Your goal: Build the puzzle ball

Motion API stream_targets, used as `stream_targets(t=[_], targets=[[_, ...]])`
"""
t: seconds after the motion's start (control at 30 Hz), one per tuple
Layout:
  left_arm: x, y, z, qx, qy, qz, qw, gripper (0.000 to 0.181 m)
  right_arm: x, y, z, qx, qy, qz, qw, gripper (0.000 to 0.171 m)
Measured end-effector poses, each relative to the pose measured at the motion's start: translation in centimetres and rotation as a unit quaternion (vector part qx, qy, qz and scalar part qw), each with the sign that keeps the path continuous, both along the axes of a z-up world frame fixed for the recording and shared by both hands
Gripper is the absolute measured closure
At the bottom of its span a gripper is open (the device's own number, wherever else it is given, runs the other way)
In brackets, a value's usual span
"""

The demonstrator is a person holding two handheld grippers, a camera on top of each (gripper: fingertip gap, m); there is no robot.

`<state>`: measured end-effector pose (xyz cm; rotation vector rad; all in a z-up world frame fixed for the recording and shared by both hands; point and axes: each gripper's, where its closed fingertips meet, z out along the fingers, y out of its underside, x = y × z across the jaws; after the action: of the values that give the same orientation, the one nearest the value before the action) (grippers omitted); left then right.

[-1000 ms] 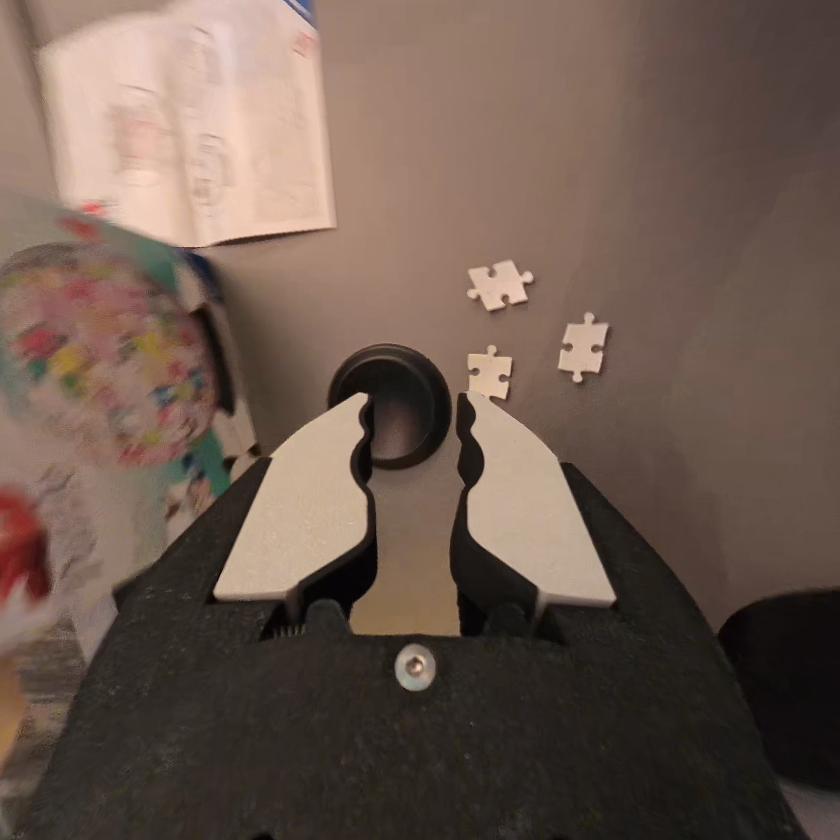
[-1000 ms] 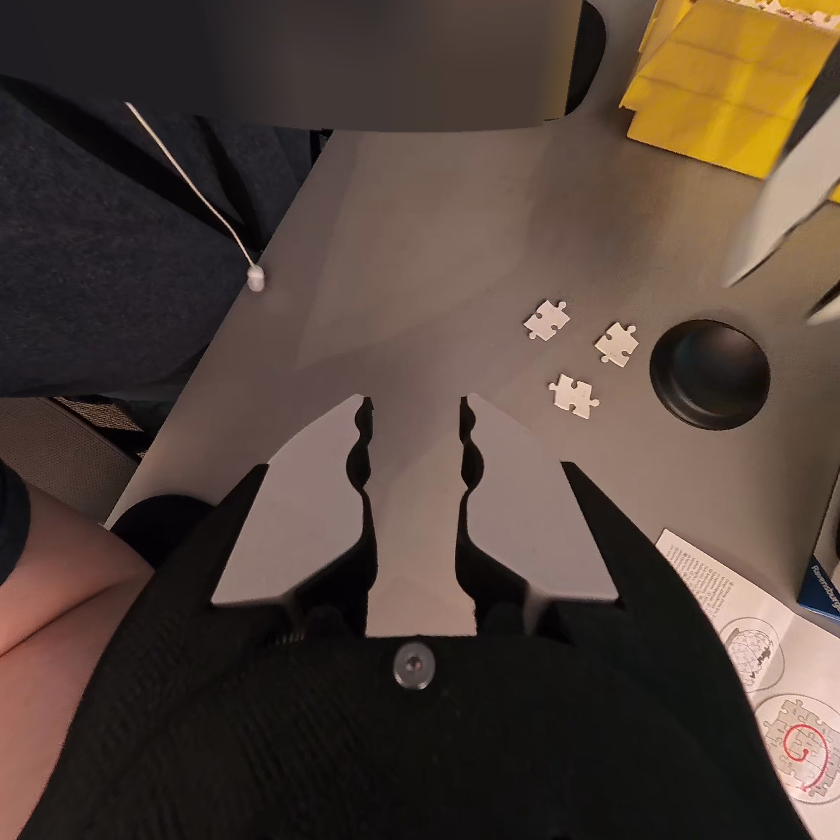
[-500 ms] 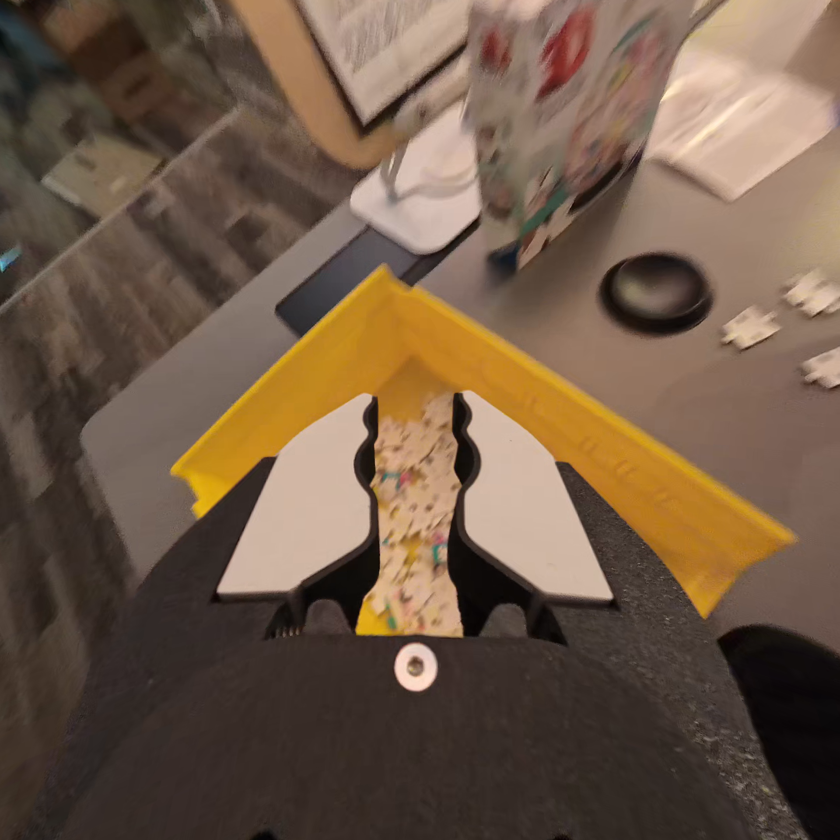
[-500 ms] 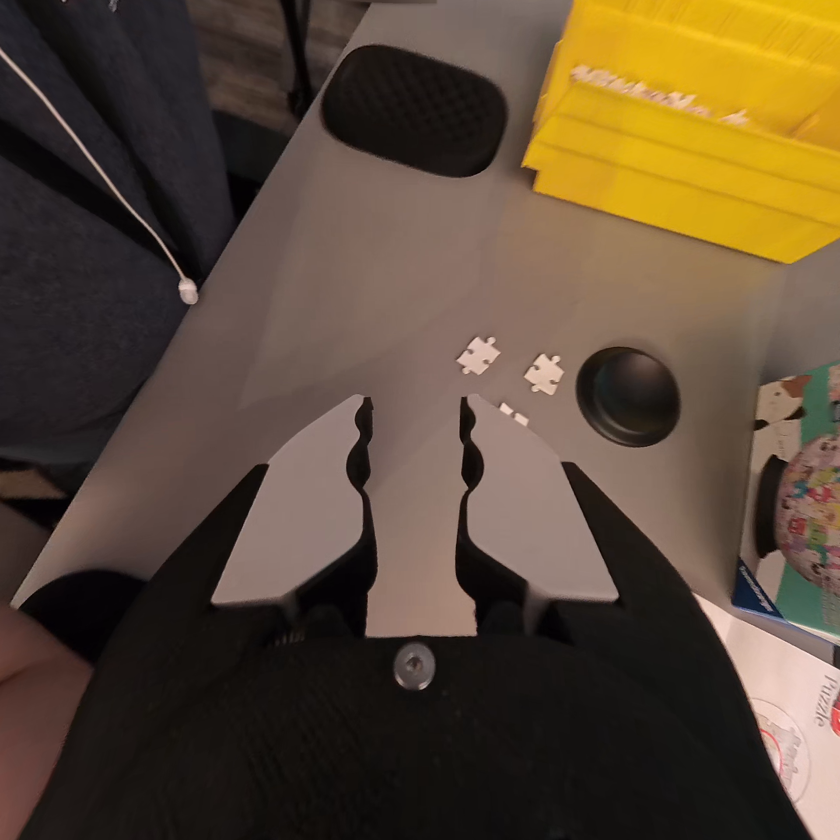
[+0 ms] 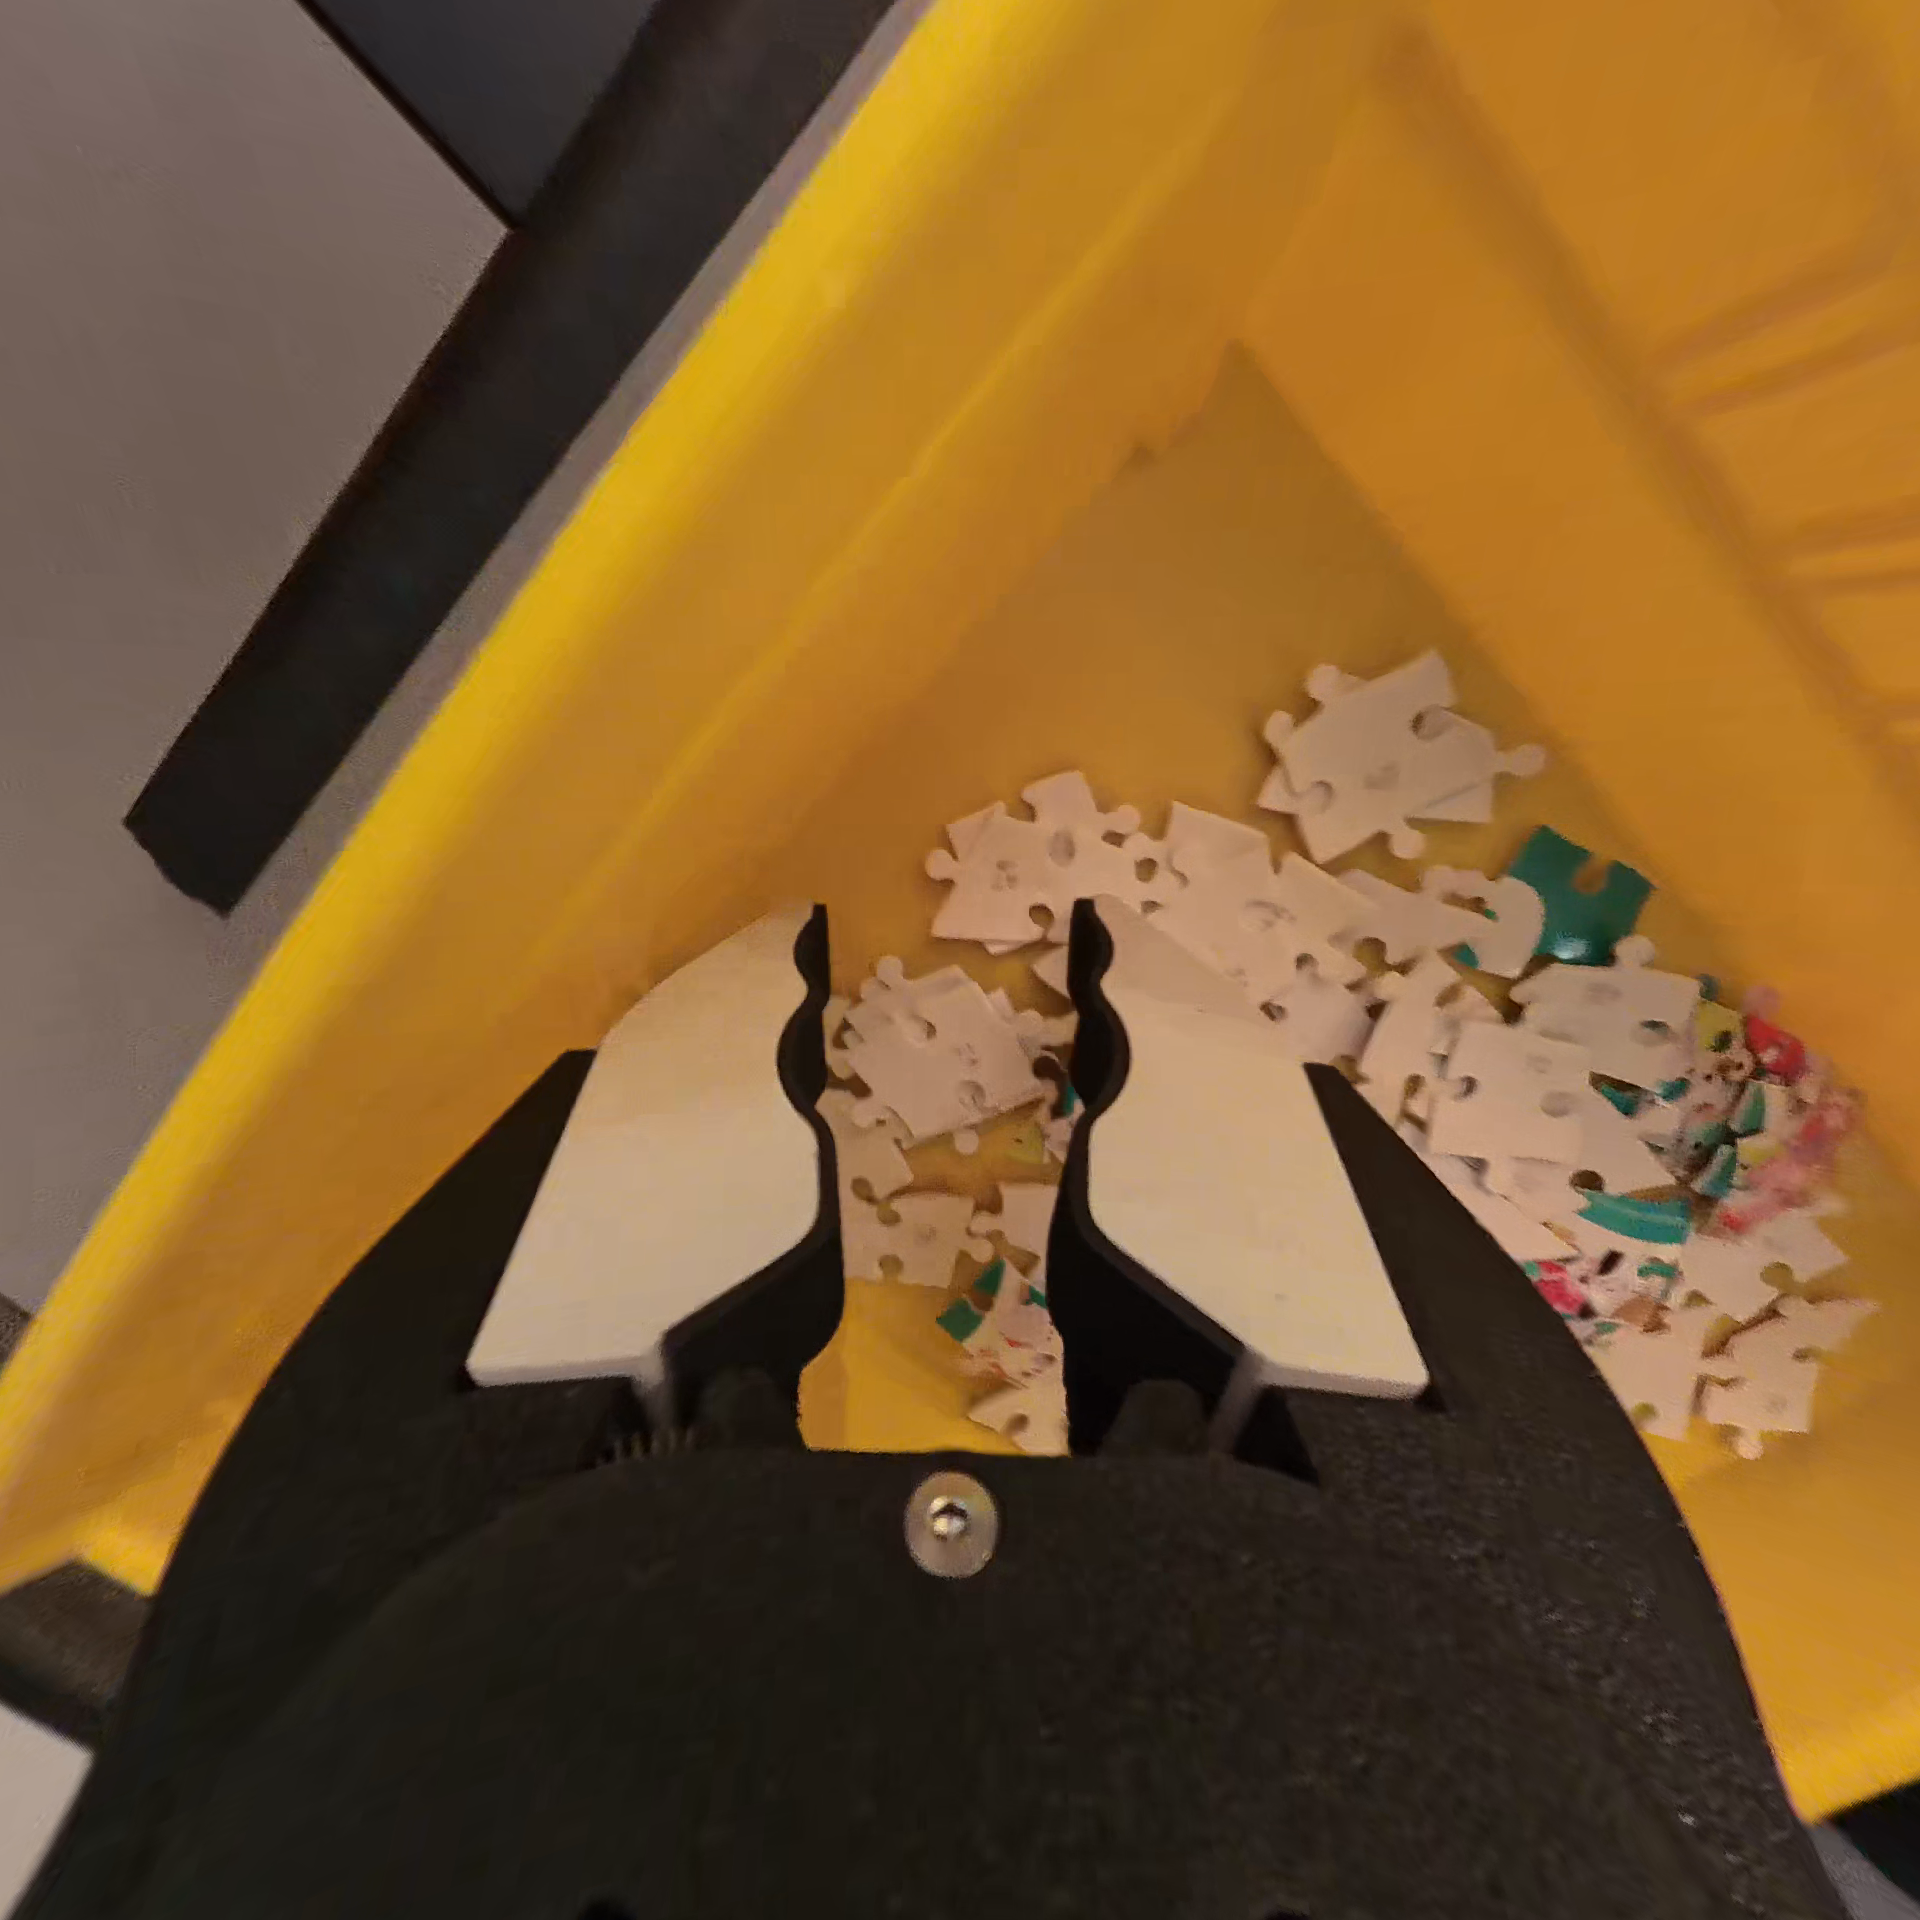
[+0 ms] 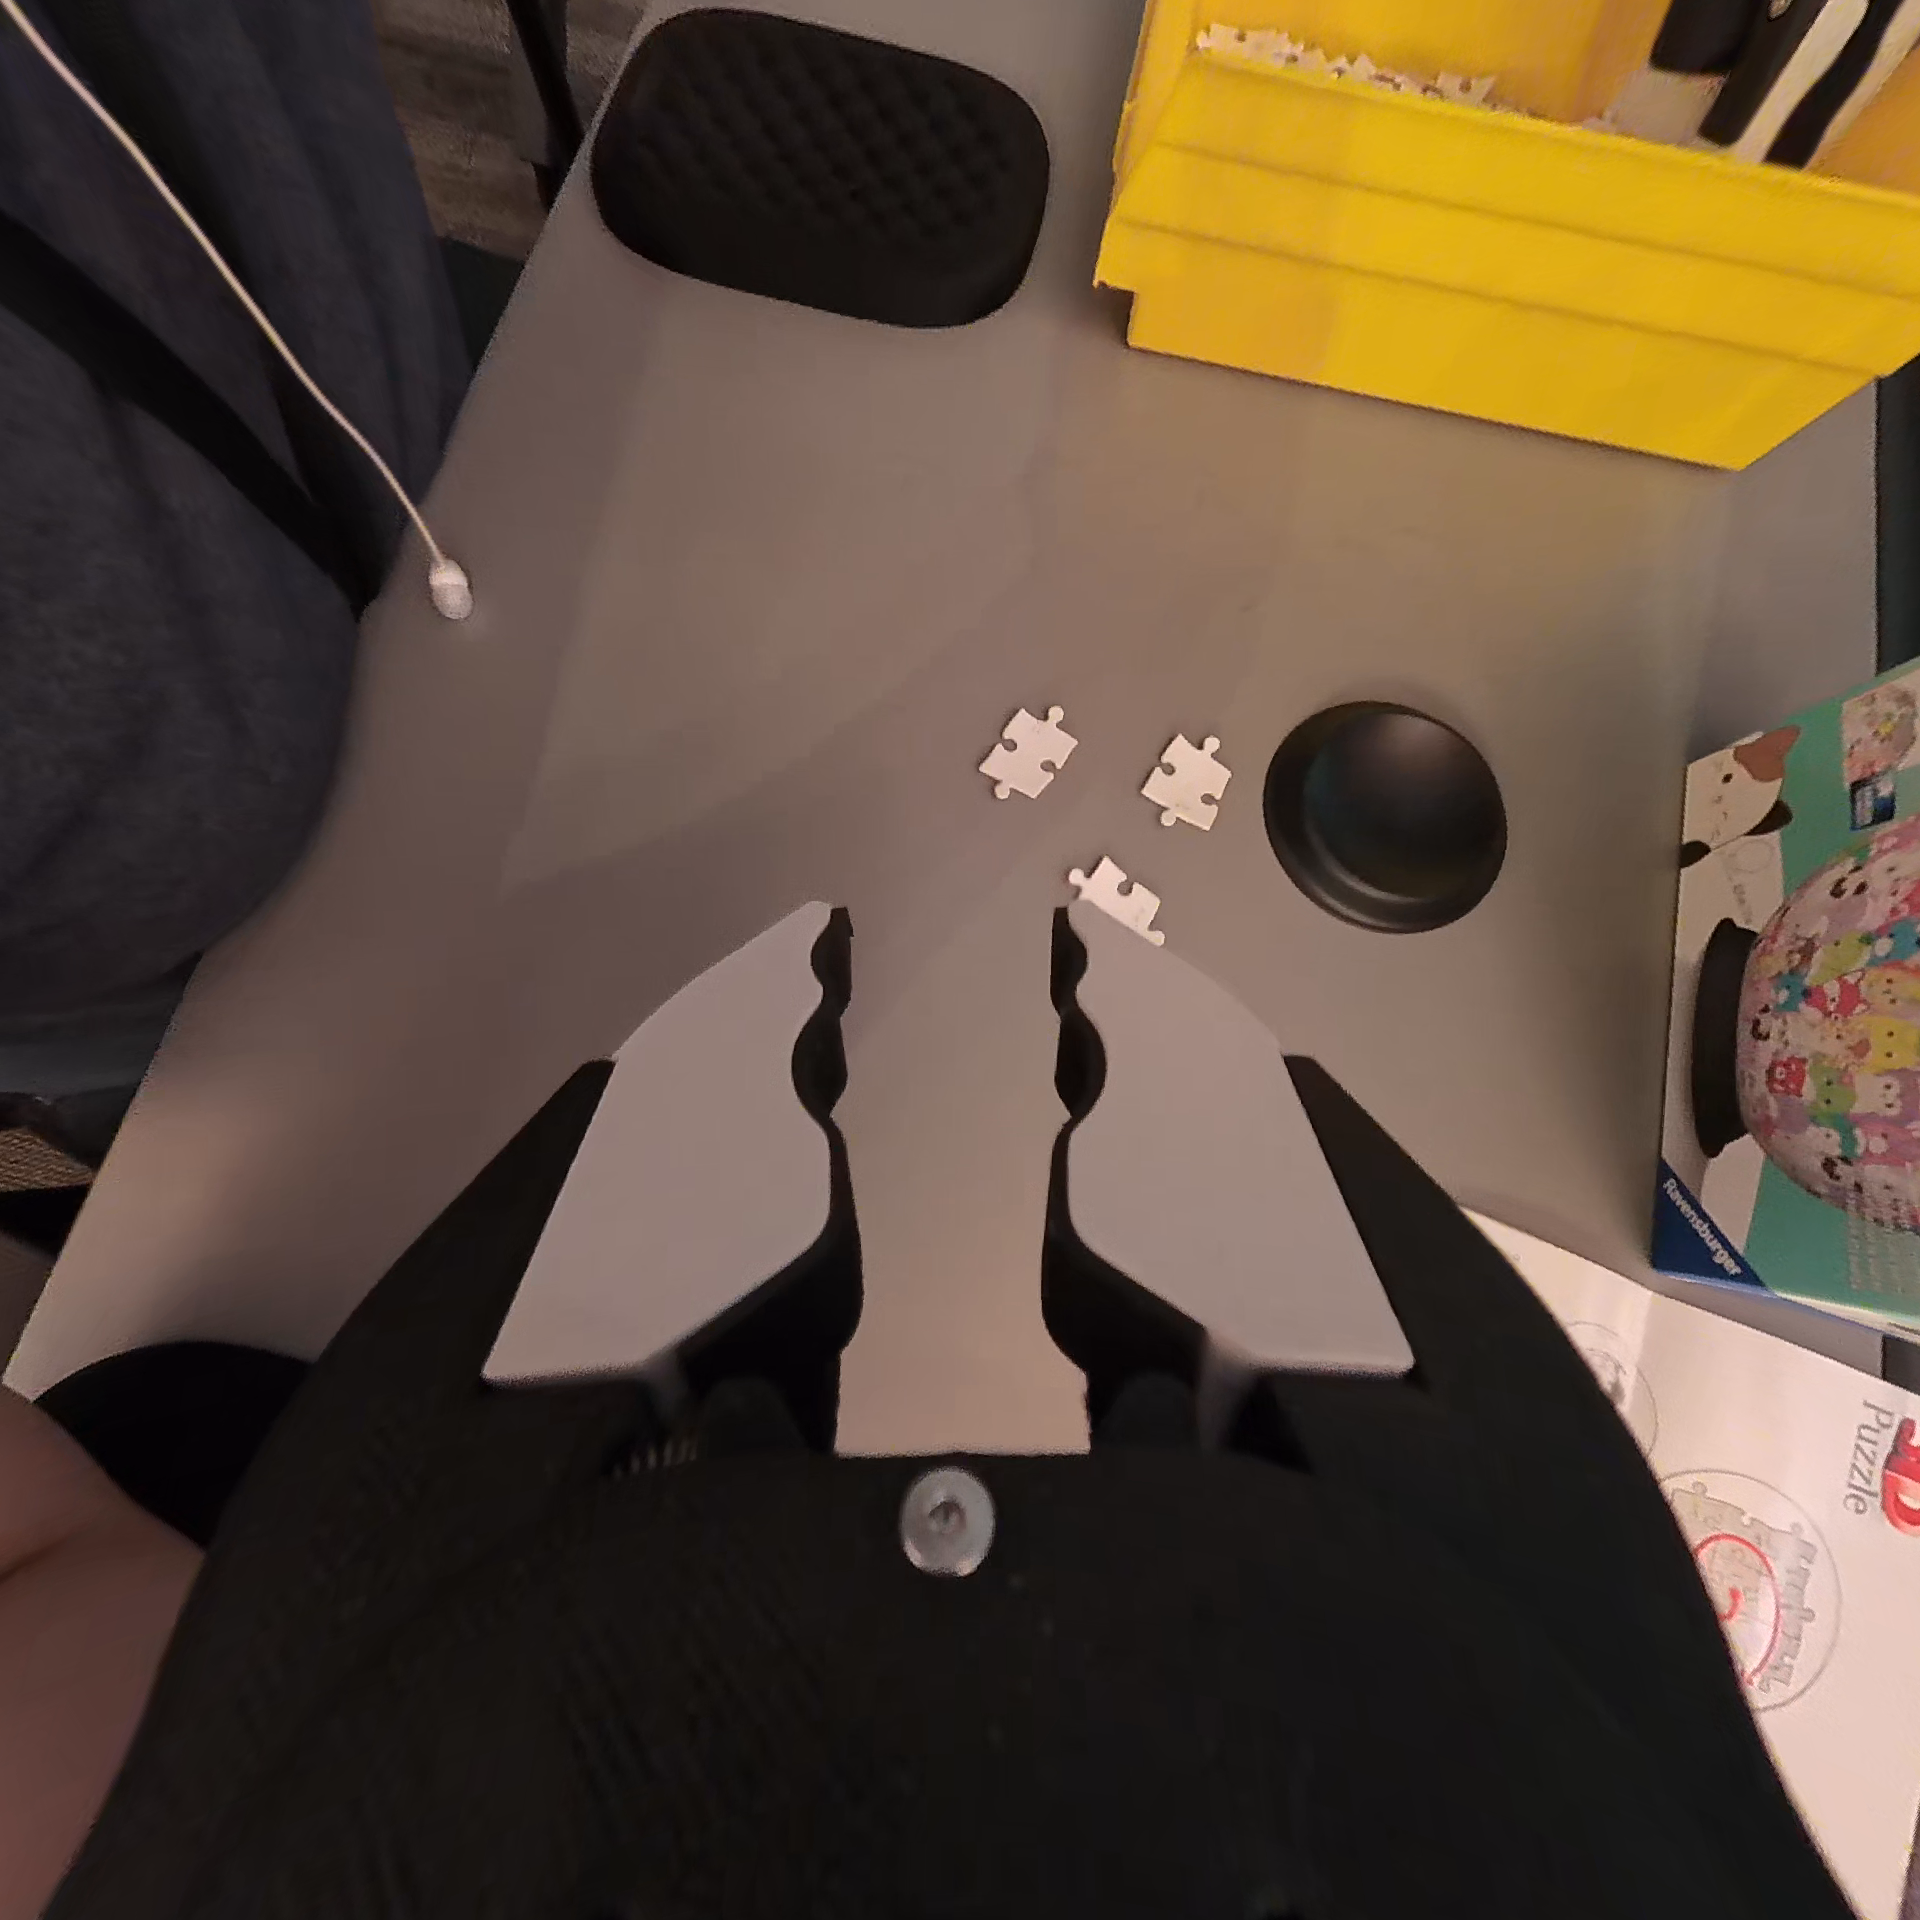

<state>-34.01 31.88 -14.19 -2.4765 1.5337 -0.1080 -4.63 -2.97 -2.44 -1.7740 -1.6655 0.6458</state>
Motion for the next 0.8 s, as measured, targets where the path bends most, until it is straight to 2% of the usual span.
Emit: stream_targets(t=[0.07,0.17,0.37,0.5,0.6,0.7,0.8], targets=[[0.2,0.0,-0.4,-0.012,0.005,-0.006,1.0,0.138,0.3,0.1,-0.4,-0.004,-0.008,-0.001,1.0,0.133],[0.8,-0.3,-0.5,-0.021,0.0,-0.034,0.999,0.18,0.6,0.3,-0.6,-0.004,-0.011,-0.005,1.0,0.133],[0.8,-0.5,-0.2,-0.024,-0.002,-0.035,0.999,0.181,0.8,0.4,-0.5,-0.004,-0.011,-0.009,1.0,0.133],[1.1,-0.2,0.9,-0.013,-0.044,-0.022,0.999,0.181,0.8,0.4,-0.6,-0.004,-0.015,-0.01,1.0,0.133],[1.6,-0.8,0.9,0.0,-0.05,-0.062,0.997,0.148,0.7,0.3,-0.6,-0.005,-0.016,-0.008,1.0,0.133],[2.0,-1.9,0.1,-0.01,-0.042,-0.082,0.996,0.13,0.7,0.3,-0.8,-0.006,-0.018,-0.008,1.0,0.133],[1.8,-1.7,-0.6,-0.005,-0.022,-0.074,0.997,0.122,0.6,0.3,-0.8,-0.007,-0.019,-0.008,1.0,0.133]])
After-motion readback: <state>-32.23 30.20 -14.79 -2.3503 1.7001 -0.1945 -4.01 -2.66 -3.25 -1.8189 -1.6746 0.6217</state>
